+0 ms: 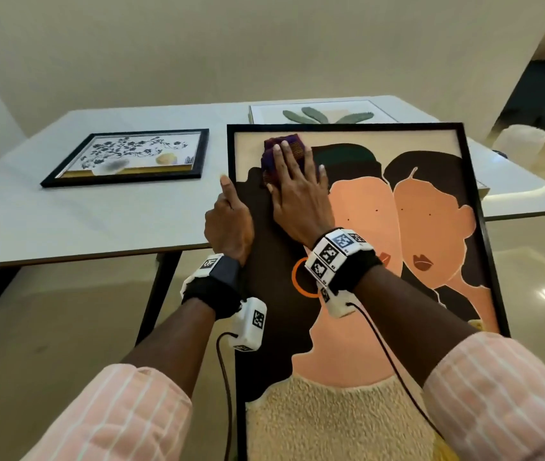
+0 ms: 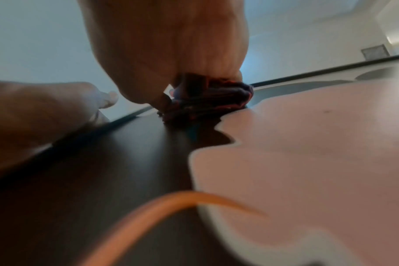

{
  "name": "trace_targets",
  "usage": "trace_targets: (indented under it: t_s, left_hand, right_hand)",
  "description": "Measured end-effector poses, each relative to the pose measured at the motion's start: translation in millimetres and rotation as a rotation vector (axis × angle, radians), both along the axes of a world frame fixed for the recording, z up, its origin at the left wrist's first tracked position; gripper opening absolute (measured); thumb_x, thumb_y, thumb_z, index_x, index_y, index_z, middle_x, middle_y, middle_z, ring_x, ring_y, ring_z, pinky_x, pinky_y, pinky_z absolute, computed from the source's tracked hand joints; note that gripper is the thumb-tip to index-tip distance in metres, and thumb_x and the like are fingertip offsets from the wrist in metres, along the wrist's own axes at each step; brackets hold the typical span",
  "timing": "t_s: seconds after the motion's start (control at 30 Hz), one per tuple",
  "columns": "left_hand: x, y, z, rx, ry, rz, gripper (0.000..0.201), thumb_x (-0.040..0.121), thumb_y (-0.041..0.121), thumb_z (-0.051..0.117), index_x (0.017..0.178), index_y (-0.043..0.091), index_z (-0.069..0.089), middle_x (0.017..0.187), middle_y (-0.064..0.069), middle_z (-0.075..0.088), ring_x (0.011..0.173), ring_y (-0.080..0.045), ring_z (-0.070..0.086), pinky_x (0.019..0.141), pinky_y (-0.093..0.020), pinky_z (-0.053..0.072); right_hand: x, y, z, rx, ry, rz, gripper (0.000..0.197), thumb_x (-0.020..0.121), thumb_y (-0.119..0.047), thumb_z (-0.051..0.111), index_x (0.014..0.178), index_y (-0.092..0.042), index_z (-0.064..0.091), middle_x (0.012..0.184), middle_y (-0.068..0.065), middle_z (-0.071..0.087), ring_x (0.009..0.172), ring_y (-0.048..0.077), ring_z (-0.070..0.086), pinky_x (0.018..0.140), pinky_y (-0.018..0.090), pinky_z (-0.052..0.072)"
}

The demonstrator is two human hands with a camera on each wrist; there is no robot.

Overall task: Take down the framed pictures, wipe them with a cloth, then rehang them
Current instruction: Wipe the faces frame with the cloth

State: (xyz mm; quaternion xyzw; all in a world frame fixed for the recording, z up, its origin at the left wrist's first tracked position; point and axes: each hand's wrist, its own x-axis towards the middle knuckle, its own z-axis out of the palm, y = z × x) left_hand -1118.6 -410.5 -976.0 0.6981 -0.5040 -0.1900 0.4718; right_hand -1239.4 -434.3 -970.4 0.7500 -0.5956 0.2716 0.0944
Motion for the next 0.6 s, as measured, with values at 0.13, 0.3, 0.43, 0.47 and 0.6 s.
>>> trace_targets:
  t_s: [0.13, 0.3, 0.43, 0.47, 0.6]
  left_hand:
    - [0, 0, 1, 0.020, 0.041, 0.051, 0.070, 0.102, 0.052, 0.007, 0.132, 0.012, 0.055, 0.123, -0.022, 0.062, 0.113, -0.038, 0.056, 0.098, -0.044, 0.038]
    - [0, 1, -1, -0.029, 0.015, 0.034, 0.076, 0.099, 0.056, 0.001, 0.121, 0.016, 0.062, 0.114, -0.020, 0.066, 0.108, -0.039, 0.059, 0.098, -0.046, 0.039]
    - [-1, 4, 1, -0.019, -0.039, 0.059, 0.076, 0.100, 0.056, 0.003, 0.121, 0.011, 0.061, 0.112, -0.023, 0.066, 0.107, -0.040, 0.060, 0.096, -0.046, 0.040]
    - [-1, 4, 1, -0.017, -0.047, 0.069, 0.075, 0.100, 0.056, 0.006, 0.120, 0.010, 0.061, 0.111, -0.023, 0.066, 0.106, -0.041, 0.060, 0.095, -0.046, 0.040]
    - [-3, 4, 1, -0.008, -0.095, 0.111, 0.063, 0.103, 0.052, 0.019, 0.112, 0.007, 0.063, 0.108, -0.024, 0.067, 0.104, -0.041, 0.060, 0.086, -0.043, 0.042]
  right_hand:
    - [39, -11, 14, 0.050, -0.014, 0.056, 0.069, 0.100, -0.048, 0.034, 0.157, -0.018, 0.009, 0.164, 0.001, 0.006, 0.150, 0.036, -0.003, 0.117, 0.057, 0.014]
    - [34, -21, 14, 0.013, 0.060, 0.201, 0.075, 0.098, -0.060, 0.029, 0.157, -0.015, 0.012, 0.164, 0.005, 0.008, 0.150, 0.033, -0.006, 0.121, 0.050, 0.004]
    - [35, -25, 12, -0.033, 0.050, 0.223, 0.069, 0.101, -0.052, 0.030, 0.156, -0.011, 0.018, 0.163, 0.007, 0.013, 0.151, 0.028, -0.002, 0.122, 0.046, 0.005]
    - [36, -25, 13, -0.037, 0.045, 0.203, 0.067, 0.102, -0.050, 0.030, 0.155, -0.011, 0.019, 0.163, 0.007, 0.014, 0.151, 0.027, -0.001, 0.122, 0.047, 0.007]
    - [42, -16, 11, 0.016, -0.089, -0.046, 0.062, 0.102, -0.039, 0.027, 0.155, -0.008, 0.017, 0.163, 0.009, 0.013, 0.151, 0.031, 0.001, 0.118, 0.057, 0.012]
